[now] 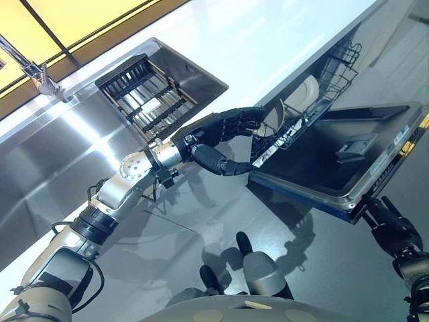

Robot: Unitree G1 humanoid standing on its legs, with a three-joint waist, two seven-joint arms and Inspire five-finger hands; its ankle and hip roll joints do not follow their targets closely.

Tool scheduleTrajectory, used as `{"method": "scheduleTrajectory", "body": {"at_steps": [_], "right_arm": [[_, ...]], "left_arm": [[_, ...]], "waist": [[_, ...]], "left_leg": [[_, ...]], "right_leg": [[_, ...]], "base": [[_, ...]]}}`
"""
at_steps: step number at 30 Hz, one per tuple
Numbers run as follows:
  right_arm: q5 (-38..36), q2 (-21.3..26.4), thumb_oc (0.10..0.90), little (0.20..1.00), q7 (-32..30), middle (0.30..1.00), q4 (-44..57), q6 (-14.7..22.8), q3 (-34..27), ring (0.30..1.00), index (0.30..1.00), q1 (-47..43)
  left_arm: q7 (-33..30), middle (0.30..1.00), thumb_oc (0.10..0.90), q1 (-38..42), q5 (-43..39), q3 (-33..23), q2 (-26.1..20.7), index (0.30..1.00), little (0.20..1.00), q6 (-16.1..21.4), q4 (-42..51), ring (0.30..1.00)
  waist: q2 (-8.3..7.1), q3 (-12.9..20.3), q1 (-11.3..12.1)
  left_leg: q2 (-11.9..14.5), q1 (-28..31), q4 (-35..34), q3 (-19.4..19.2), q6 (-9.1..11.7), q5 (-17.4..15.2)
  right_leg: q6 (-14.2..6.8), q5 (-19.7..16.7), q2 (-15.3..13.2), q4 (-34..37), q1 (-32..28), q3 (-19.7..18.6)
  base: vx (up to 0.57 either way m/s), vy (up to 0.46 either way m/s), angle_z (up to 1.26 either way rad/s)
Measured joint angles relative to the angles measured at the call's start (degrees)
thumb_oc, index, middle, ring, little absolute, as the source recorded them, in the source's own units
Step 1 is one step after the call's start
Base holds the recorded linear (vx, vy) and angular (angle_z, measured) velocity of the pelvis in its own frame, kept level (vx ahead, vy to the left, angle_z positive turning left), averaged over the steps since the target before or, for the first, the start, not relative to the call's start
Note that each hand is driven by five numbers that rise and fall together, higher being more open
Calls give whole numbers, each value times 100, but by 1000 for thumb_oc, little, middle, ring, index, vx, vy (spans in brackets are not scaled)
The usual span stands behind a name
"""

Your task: Pick up plates and place into dishwasher.

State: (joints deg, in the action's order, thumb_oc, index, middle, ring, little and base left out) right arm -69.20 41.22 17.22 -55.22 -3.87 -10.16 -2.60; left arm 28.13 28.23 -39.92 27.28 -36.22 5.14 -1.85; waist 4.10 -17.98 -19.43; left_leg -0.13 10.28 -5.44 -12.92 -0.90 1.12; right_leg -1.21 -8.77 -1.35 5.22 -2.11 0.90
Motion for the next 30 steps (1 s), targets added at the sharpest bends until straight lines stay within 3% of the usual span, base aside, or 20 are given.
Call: {"method": "scheduleTrajectory", "body": {"at_steps": [11,16,19,21,22,23,24,25,26,28,29,30], "right_arm": [[-2,22,800,900,-172,900,420,-146,211,900,900,-377],[-45,-21,800,900,-171,900,416,-142,212,900,900,-701],[-164,-79,800,900,-152,900,420,-115,275,900,900,-1046],[-182,-152,800,900,-75,900,434,-102,497,900,900,-1320],[-186,-117,800,900,15,900,438,-102,532,900,900,-1461],[-205,-118,800,900,36,900,447,-76,520,900,900,-1528],[-229,-135,800,900,43,900,461,-80,528,900,900,-1532],[-235,-119,800,900,61,900,461,-86,529,900,900,-1661],[-248,-129,800,900,114,900,475,-92,572,900,900,-1752],[-275,-130,800,900,225,900,477,-102,681,900,900,-1861],[-278,-119,800,900,381,900,485,-120,810,900,900,-1998],[-279,-127,800,900,455,900,485,-123,864,900,900,-2058]], "left_arm": [[2,900,800,11,-5,1,36,900,900,7,-120,900],[-12,900,800,43,-82,-3,19,900,900,12,-115,900],[-22,900,800,70,-104,-3,-1,900,900,12,-129,900],[-17,900,800,70,-109,-2,5,900,900,19,-142,900],[-16,900,800,56,-115,-2,188,900,900,38,-110,900],[35,900,800,97,-120,94,180,900,900,120,-7,900],[76,900,800,192,-119,174,43,900,900,132,66,900],[113,900,800,367,-115,261,53,900,900,134,-100,900],[61,900,800,343,-119,259,59,900,900,143,-158,900],[43,900,800,271,-121,258,89,900,900,179,-201,900],[49,900,800,177,-120,260,175,900,900,187,-218,900],[51,900,800,164,-121,261,210,900,900,193,-218,900]], "waist": [[-44,4,86],[-86,15,304],[-134,17,392],[-95,30,434],[248,20,590],[292,64,576],[94,133,579],[97,67,583],[75,64,634],[116,82,717],[293,196,744],[347,230,745]], "left_leg": [[13,-9,0,401,4,-3],[103,-93,-1,619,4,-4],[135,-94,23,502,42,20],[225,-73,13,540,103,59],[493,-255,58,814,117,146],[480,-536,234,911,43,-68],[313,-593,212,836,101,-131],[289,-583,202,712,248,-34],[206,-416,186,639,282,39],[215,-263,185,586,285,38],[283,-158,225,591,283,40],[311,-157,226,589,284,39]], "right_leg": [[-1,0,89,-60,98,142],[-34,33,202,-349,311,187],[-35,22,113,-258,329,763],[-132,53,164,-344,344,876],[348,442,429,-1679,831,362],[466,1012,353,-2366,922,-152],[172,1338,55,-1788,593,-174],[336,847,-160,-1095,239,579],[348,712,-194,-750,-37,632],[337,617,-146,-492,-247,641],[344,475,-24,-182,-435,800],[363,424,18,-95,-476,861]], "base": [[69,8,-15],[76,8,-11],[59,9,-19],[49,7,-44],[35,3,-11],[30,1,14],[29,-3,70],[28,-7,61],[28,-9,42],[15,-11,9],[14,-12,20],[24,-19,42]]}}
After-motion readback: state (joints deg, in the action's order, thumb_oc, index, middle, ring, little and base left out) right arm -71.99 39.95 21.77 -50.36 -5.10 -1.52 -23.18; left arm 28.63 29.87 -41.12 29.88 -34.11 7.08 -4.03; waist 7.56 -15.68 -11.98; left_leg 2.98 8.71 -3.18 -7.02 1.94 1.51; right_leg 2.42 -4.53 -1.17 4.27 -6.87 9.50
